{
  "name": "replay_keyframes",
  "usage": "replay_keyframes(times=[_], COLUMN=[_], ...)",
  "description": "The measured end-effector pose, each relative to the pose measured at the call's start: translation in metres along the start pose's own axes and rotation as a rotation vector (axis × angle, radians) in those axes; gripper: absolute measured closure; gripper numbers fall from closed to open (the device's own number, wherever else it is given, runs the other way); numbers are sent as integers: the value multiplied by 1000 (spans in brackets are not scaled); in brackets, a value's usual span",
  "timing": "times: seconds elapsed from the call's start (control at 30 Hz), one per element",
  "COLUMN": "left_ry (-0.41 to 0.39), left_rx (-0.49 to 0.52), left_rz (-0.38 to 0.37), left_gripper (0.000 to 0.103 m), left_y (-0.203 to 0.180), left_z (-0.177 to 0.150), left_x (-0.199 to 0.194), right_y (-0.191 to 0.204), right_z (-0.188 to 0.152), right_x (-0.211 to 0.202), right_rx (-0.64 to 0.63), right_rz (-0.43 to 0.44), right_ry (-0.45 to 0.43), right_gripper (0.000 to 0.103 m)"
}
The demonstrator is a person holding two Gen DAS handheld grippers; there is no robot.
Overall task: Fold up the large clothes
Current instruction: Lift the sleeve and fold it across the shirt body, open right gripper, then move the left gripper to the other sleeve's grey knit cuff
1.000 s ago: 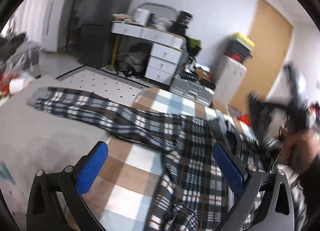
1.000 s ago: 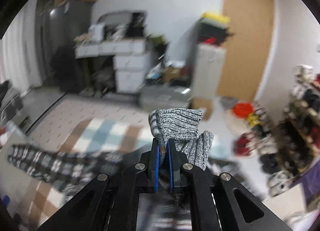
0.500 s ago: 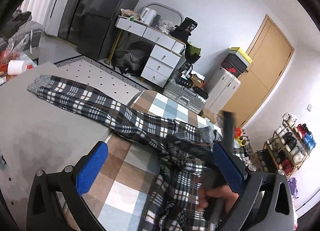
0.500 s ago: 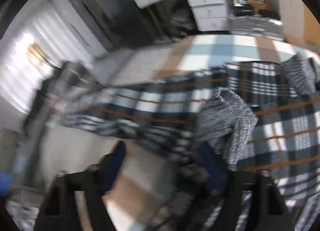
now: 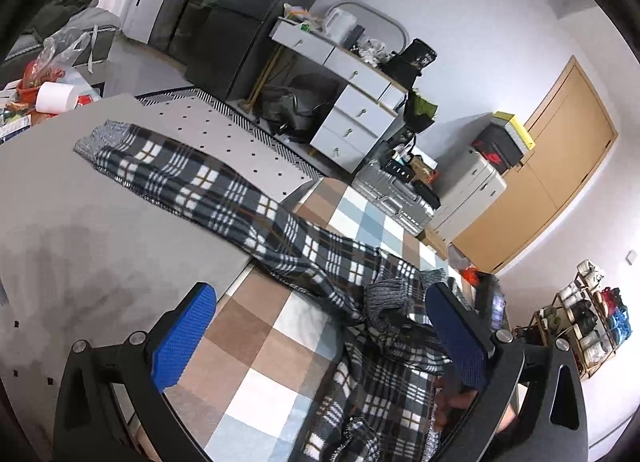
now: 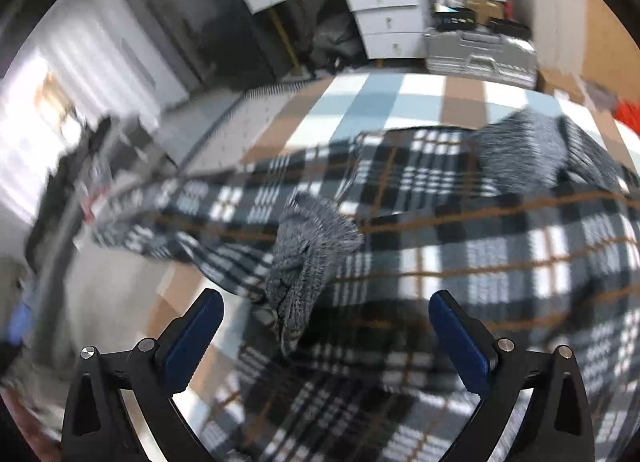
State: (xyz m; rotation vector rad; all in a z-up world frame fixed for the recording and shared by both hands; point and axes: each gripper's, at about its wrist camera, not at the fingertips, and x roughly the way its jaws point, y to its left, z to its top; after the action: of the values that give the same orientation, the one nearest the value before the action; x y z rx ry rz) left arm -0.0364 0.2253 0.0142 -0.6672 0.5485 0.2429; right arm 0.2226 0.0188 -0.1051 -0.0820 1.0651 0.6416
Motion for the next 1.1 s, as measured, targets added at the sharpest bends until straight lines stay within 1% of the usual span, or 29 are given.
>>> replay_keyframes(times=[0.03, 0.07, 0.1, 0.13, 0.2, 0.23, 0.27, 0.3, 0.37, 0.43, 0.47, 0.53, 0.57, 0.6, 0.63, 0.67, 0.7, 0.73, 0.77, 0.83, 0.87, 0.9, 0.93, 0.97, 1.0, 1.03, 1.07, 1.1], left_ry=[5, 11, 16, 19, 29, 33, 36, 39, 38, 30, 28, 13, 4, -20, -59, -130, -168, -203, -227, -253, -250, -236, -217, -195, -178, -160, -139, -130], left_rx=[2, 3, 5, 5, 0, -4, -8, -10, -15, -17, -20, -36, -42, -50, -59, -68, -65, -60, -61, -71, -73, -74, -73, -74, -77, -78, -71, -60], left_rz=[2, 3, 5, 5, 1, -2, -5, -6, -10, -8, -7, -9, -8, -2, 14, 54, 66, 57, 51, 65, 66, 59, 57, 61, 62, 58, 56, 59], left_gripper=[1, 1, 1, 1, 1, 1, 1, 1, 1, 1, 1, 1, 1, 1, 1, 1, 1, 1, 1, 1, 1, 1, 1, 1, 1, 1, 1, 1], left_y=[0, 0, 1, 1, 2, 2, 3, 3, 4, 5, 5, 8, 9, 12, 13, 16, 17, 19, 22, 25, 27, 27, 27, 26, 25, 24, 21, 17], left_z=[-1, -1, -1, -1, 0, 1, 1, 2, 2, 3, 4, 5, 6, 7, 8, 11, 13, 16, 18, 19, 19, 19, 19, 18, 17, 15, 12, 9], left_x=[0, 1, 3, 2, 3, 3, 3, 3, 2, -1, -1, -4, -6, -10, -14, -24, -29, -36, -41, -45, -44, -41, -37, -33, -29, -27, -23, -21], right_y=[3, 3, 6, 6, 14, 23, 30, 36, 52, 64, 72, 96, 107, 110, 111, 108, 103, 96, 94, 84, 79, 70, 67, 53, 43, 29, 11, -12], right_z=[3, 7, 7, 8, 11, 13, 18, 22, 30, 39, 45, 50, 49, 48, 43, 37, 32, 22, 16, -3, -11, -25, -31, -46, -53, -60, -65, -68], right_x=[15, 23, 32, 33, 27, 20, 6, -3, -29, -41, -42, -25, -9, 2, 15, 37, 46, 50, 46, 23, 11, -8, -20, -39, -53, -64, -76, -87], right_rx=[-1, 3, 17, 32, 28, -8, -48, -69, -107, -140, -173, -279, -323, -335, -329, -265, -197, -96, -60, 3, 27, 65, 84, 117, 143, 168, 196, 225], right_rz=[-16, -23, -28, -27, -20, -50, -92, -111, -192, -267, -311, -381, -392, -359, -272, -89, 11, 132, 183, 316, 357, 427, 464, 507, 512, 500, 470, 408], right_ry=[27, 43, 57, 53, 7, -34, -95, -138, -252, -317, -336, -311, -269, -225, -153, -13, 53, 97, 94, 56, 50, 28, 17, 1, -15, -29, -39, -51], right_gripper=[2, 13, 37, 50, 92, 92, 92, 93, 94, 94, 94, 93, 88, 79, 71, 45, 40, 39, 39, 25, 16, 14, 12, 10, 8, 3, 0, 0])
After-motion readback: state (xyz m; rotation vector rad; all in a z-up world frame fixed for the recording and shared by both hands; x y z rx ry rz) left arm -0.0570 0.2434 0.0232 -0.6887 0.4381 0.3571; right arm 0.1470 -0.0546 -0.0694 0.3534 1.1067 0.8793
